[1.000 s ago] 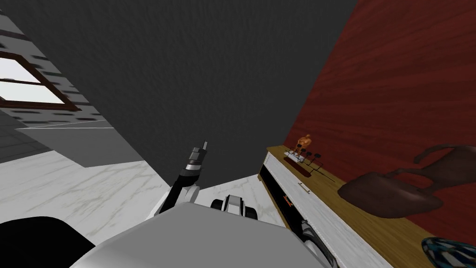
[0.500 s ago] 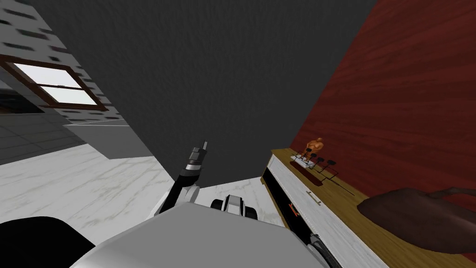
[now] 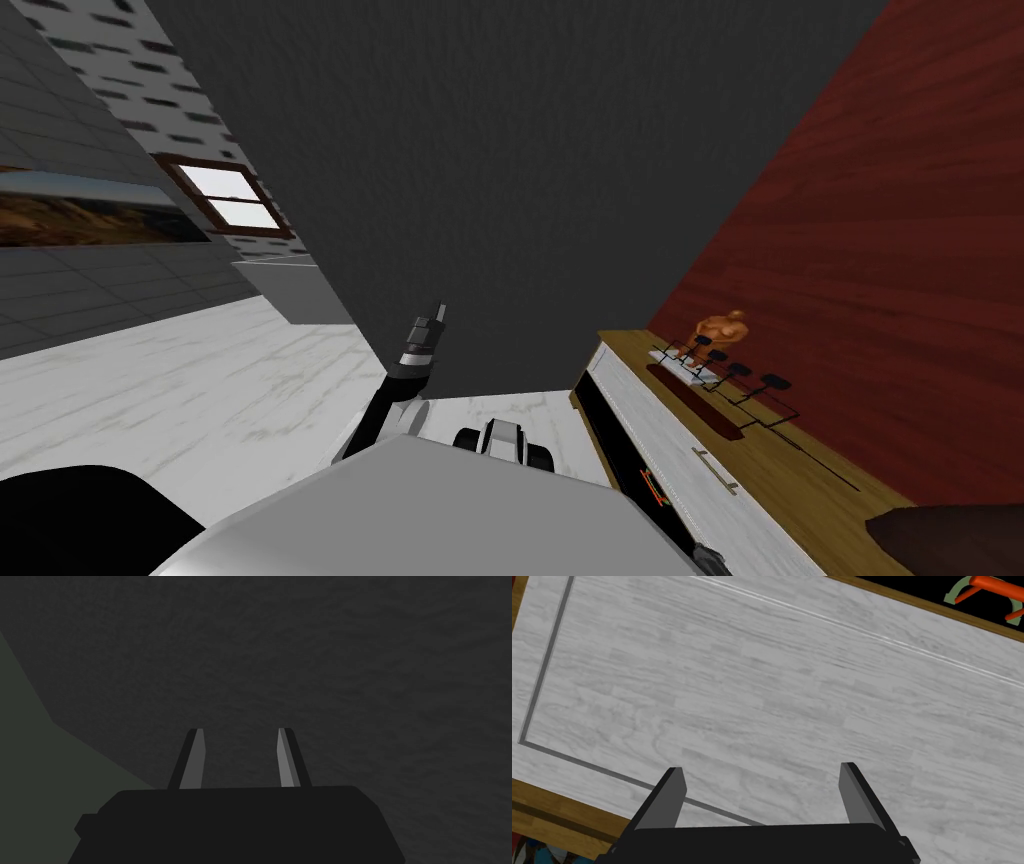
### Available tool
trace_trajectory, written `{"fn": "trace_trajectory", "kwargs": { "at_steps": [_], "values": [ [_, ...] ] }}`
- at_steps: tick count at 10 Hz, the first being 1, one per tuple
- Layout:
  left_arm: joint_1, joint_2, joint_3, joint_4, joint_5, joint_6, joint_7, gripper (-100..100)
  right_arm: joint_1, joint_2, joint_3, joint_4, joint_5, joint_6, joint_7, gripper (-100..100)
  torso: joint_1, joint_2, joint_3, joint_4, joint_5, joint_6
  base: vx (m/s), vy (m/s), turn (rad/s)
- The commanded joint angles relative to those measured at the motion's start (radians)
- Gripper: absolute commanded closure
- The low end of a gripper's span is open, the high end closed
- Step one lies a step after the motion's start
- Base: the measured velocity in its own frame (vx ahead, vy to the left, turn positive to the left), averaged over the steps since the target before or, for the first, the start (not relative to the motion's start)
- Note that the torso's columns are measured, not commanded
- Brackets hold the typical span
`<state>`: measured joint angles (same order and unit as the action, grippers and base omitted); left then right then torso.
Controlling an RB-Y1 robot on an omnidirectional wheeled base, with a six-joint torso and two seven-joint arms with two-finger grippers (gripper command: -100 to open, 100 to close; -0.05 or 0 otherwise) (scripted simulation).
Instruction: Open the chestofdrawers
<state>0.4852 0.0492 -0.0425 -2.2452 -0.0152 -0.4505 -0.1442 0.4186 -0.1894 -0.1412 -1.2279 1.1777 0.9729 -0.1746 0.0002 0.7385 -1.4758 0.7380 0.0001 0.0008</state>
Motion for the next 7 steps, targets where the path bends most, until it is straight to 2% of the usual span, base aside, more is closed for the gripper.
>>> {"fn": "trace_trajectory", "kwargs": {
  "at_steps": [1, 2, 3, 4, 5, 6, 7],
  "values": [
    [0.0, 0.0, 0.0, 0.0, 0.0, 0.0, 0.0, 0, -0.01, -0.002, -0.015, 0.072, 0.054, 0.071, 0.002, -100, 0.0, 0.0, 0.0, 0.0, 0.0, -0.001, 0.032, -0.026, 0.165],
    [0.0, 0.0, 0.0, 0.0, 0.0, 0.0, 0.0, 0, -0.019, 0.003, -0.025, 0.11, 0.096, 0.102, 0.001, -100, 0.0, 0.0, 0.0, 0.0, 0.0, 0.0, 0.029, -0.031, 0.34],
    [0.0, 0.0, 0.0, 0.0, 0.0, 0.0, 0.0, 0, -0.019, 0.003, -0.025, 0.124, 0.101, 0.123, 0.001, -100, 0.0, 0.0, 0.0, 0.0, 0.0, -0.001, 0.024, -0.033, 0.116],
    [0.0, 0.0, 0.0, 0.0, 0.0, 0.0, 0.0, 0, -0.027, 0.007, -0.034, 0.164, 0.142, 0.156, -0.001, -100, 0.0, 0.0, 0.0, 0.0, 0.0, 0.0, 0.024, -0.03, 0.172],
    [0.0, 0.0, 0.0, 0.0, 0.0, 0.0, 0.0, 0, -0.027, 0.007, -0.034, 0.175, 0.146, 0.174, -0.001, -100, 0.0, 0.0, 0.0, 0.0, 0.0, -0.001, 0.024, -0.03, 0.167],
    [0.0, 0.0, 0.0, 0.0, 0.0, 0.0, 0.0, 0, -0.036, 0.013, -0.043, 0.222, 0.188, 0.207, -0.002, -100, 0.0, -0.001, 0.0, 0.0, 0.0, -0.001, 0.026, -0.035, 0.238],
    [0.0, 0.0, 0.0, 0.0, 0.0, 0.0, 0.0, 0, -0.036, 0.013, -0.043, 0.223, 0.188, 0.221, -0.002, -100, 0.0, -0.001, 0.0, 0.0, 0.0, -0.001, 0.022, -0.031, 0.131]
  ]
}}
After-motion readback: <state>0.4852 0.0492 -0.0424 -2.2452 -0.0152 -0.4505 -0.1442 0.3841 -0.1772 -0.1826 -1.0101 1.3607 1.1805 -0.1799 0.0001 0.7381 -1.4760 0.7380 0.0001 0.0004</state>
